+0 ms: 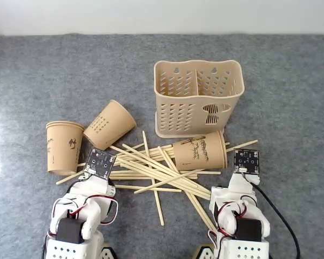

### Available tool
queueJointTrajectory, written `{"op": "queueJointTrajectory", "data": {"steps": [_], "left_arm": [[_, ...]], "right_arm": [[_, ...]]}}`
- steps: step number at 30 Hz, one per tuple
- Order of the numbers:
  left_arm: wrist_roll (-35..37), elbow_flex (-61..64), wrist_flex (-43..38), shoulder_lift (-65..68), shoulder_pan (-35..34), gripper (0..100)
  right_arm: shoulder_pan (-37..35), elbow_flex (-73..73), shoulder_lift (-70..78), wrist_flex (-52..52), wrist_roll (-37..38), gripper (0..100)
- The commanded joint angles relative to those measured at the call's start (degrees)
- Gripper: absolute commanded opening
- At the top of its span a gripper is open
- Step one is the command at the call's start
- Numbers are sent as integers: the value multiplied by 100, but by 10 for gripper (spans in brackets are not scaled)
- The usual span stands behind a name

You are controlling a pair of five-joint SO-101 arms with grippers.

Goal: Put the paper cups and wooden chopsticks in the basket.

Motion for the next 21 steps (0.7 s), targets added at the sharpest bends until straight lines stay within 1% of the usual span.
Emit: {"op": "queueJointTrajectory", "data": {"steps": [1, 5, 14, 21], "left_arm": [[-35, -66, 26, -53, -9, 23], [-35, -66, 26, -53, -9, 23], [-35, -66, 26, -53, -9, 23], [-35, -66, 26, -53, -9, 23]], "right_arm": [[-84, 97, -48, 22, -44, 11], [-180, 97, -48, -13, -62, 11], [-1015, 97, -48, 22, -53, 9], [-945, -26, -48, 75, -26, 11]]}}
